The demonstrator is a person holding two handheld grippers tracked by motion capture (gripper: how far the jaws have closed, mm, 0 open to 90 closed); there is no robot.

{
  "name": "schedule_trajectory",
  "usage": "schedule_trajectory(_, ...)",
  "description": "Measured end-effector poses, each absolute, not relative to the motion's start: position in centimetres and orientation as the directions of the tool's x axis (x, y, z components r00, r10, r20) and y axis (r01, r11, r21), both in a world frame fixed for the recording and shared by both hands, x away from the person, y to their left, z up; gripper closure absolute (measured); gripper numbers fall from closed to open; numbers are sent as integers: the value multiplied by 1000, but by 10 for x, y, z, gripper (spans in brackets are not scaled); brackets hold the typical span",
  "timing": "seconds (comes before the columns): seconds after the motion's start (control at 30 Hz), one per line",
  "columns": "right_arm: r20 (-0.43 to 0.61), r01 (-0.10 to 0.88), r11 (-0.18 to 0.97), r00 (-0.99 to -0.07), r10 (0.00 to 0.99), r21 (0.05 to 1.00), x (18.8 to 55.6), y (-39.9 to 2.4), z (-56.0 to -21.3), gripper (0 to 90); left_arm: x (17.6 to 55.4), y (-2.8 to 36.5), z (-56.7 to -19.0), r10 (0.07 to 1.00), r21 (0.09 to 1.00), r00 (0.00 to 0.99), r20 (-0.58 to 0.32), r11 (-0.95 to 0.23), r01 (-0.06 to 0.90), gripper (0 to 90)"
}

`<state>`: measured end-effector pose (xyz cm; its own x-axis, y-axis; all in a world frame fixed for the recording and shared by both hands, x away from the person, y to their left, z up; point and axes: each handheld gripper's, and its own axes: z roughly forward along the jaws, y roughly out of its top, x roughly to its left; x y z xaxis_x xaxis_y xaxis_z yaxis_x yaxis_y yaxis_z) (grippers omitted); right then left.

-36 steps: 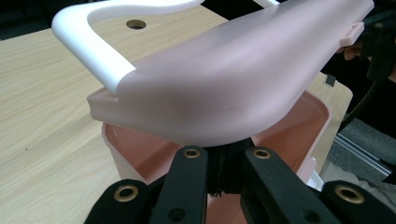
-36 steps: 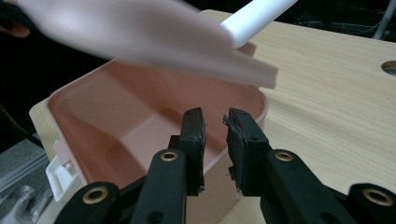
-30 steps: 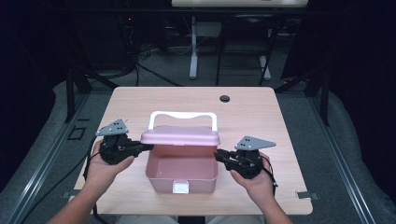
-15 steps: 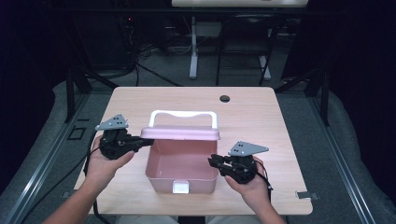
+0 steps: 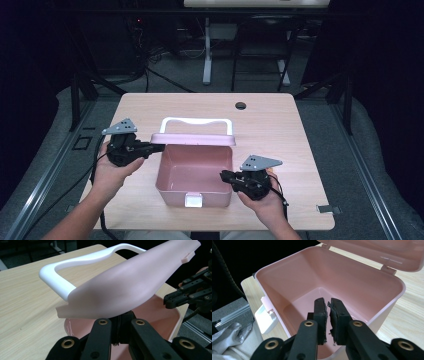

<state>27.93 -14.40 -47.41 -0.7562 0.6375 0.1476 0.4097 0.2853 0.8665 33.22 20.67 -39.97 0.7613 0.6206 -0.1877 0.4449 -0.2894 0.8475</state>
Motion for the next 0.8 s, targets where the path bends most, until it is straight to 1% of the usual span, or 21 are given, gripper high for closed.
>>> schedule_trajectory(0.8,155,434,335,-772,616,836,279,-135,-490,856,345,205,-394,639,852,746,-186,-273,446,899)
